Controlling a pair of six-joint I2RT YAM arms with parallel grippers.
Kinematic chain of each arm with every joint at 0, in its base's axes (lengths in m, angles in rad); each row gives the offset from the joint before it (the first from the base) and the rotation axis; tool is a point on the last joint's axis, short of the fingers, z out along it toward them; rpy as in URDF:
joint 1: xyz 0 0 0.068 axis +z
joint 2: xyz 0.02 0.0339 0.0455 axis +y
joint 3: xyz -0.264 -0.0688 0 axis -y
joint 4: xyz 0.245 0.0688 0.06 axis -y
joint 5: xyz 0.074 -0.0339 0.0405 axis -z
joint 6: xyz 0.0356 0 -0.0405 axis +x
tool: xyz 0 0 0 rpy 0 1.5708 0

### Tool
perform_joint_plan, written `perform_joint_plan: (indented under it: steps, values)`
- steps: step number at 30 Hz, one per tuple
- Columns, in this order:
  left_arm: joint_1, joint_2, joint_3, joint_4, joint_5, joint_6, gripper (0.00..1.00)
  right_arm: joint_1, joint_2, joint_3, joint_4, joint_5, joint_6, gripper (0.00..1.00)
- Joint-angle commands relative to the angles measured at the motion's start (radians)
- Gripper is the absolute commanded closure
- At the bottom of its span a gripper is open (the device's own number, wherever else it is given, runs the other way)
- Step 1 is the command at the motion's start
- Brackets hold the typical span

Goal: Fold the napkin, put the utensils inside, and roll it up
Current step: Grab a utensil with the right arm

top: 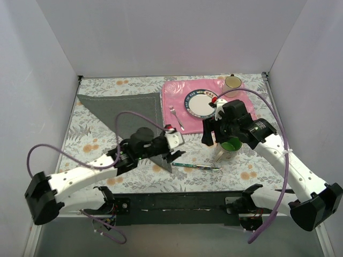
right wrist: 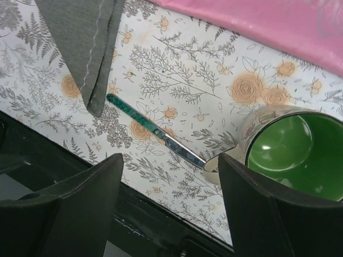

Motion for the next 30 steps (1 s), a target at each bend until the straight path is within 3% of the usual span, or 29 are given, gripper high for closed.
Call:
perform_joint_plan:
  steps: [1,3,7,9,15,19,24,26,28,29,30]
  values:
    - [0.052,-0.281,-0.082,0.158,0.007,-0.239,0.31,0.075,0.06,0.059,-0.075,0.143,0.206,0.23]
    - [0.058,-0.363,-0.114,0.233,-0.185,-0.4,0.27,0.174,0.105,0.079,-0.083,0.192,0.316,0.23]
    - [0.064,-0.448,-0.056,0.14,-0.559,-0.663,0.25,0.324,0.2,0.133,-0.073,0.281,0.571,0.21]
    - [0.064,-0.436,-0.001,-0.015,-0.64,-0.806,0.25,0.354,0.243,0.147,-0.094,0.315,0.767,0.21]
    - [0.064,-0.388,0.156,-0.358,-0.794,-1.013,0.24,0.407,0.367,0.295,-0.305,0.43,1.184,0.28]
    - [0.064,-0.425,0.173,-0.442,-0.806,-1.082,0.24,0.408,0.448,0.28,-0.333,0.32,1.334,0.36]
    - [0.064,-0.447,0.211,-0.56,-0.763,-1.087,0.24,0.41,0.517,0.219,-0.333,0.279,1.409,0.4]
    - [0.064,-0.483,0.209,-0.589,-0.77,-1.065,0.24,0.408,0.53,0.17,-0.259,0.252,1.392,0.41]
    - [0.064,-0.515,0.205,-0.598,-0.777,-1.05,0.24,0.411,0.542,0.161,-0.151,0.275,1.253,0.42]
    - [0.064,-0.552,0.2,-0.597,-0.773,-1.022,0.23,0.411,0.56,0.162,-0.06,0.274,1.052,0.39]
    - [0.064,-0.569,0.199,-0.594,-0.765,-1.013,0.23,0.41,0.57,0.171,-0.057,0.291,0.972,0.35]
